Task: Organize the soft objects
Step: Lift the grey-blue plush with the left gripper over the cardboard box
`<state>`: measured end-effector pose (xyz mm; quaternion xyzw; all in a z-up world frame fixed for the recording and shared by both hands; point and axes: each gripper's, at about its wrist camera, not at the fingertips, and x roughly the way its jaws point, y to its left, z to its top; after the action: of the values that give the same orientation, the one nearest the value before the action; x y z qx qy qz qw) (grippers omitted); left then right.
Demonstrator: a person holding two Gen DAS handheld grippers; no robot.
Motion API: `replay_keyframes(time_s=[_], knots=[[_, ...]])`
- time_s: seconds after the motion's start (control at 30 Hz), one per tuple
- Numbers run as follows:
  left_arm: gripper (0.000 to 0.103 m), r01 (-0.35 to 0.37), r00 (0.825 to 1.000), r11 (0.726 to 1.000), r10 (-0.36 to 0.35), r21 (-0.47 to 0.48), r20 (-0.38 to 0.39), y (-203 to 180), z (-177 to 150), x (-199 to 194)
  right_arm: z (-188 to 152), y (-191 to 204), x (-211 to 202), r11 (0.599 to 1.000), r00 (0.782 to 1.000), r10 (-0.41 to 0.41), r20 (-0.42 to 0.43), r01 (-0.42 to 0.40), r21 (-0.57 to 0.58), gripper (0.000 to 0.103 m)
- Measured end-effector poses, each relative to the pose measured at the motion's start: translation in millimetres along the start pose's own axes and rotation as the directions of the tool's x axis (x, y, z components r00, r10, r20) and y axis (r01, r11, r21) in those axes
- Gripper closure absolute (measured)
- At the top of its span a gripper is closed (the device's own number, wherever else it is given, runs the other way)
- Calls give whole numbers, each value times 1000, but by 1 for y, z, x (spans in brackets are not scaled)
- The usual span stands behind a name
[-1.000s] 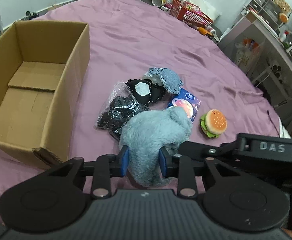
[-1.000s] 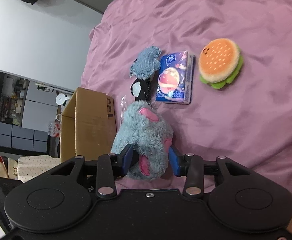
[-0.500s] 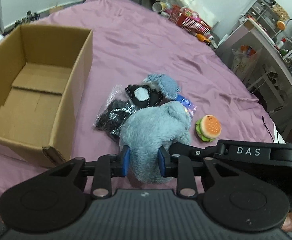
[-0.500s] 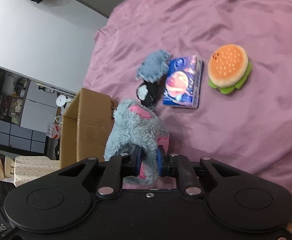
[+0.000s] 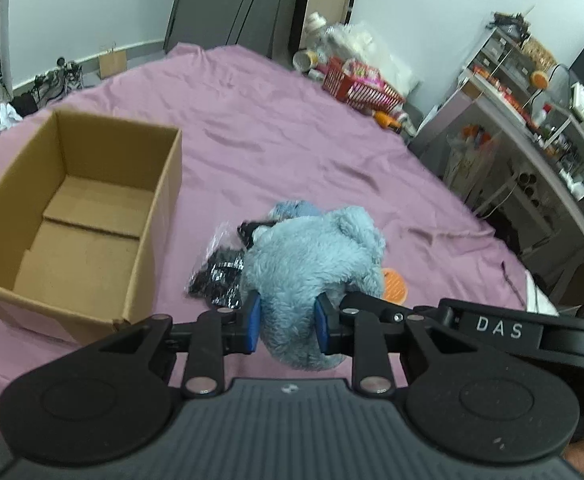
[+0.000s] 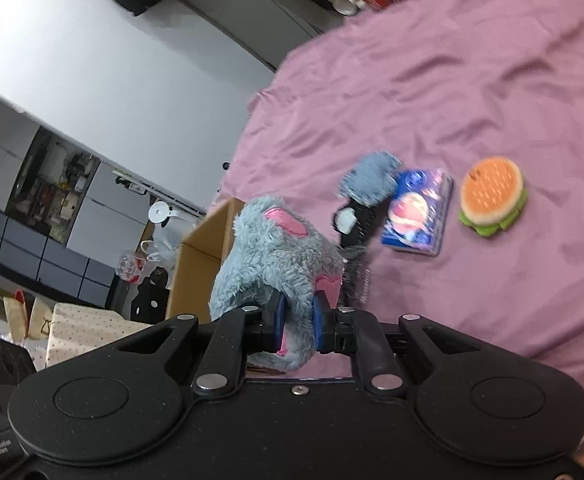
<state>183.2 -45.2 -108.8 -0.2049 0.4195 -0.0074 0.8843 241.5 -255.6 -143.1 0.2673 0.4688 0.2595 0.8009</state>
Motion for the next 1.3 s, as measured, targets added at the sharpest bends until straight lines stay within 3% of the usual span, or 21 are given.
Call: replay_keyframes(time_s=[0.17,0.33,0.6,0.97,1.3], knots=[[77,26,998,999,-25,-24,52,3,17,-25,18,39,-11,996,1000,-3,-5,3,-93,89],[79,36,994,995,-26,-89,109,17,37,-48,30,77,-16,980,998,44,-45,-52,-192,93],[81,53,988,991,-34,-124,147,43,57,-75,27,129,-6,956,998,33,-54,-48,-289,94],[81,80,982,982,-48,-172,183,94,66,-94,14,179,22,945,998,29,-53,-44,-323,94],[81,87,989,967,-54,-238,139,139,67,-73,4,178,62,957,996,17,-88,-42,-286,94]])
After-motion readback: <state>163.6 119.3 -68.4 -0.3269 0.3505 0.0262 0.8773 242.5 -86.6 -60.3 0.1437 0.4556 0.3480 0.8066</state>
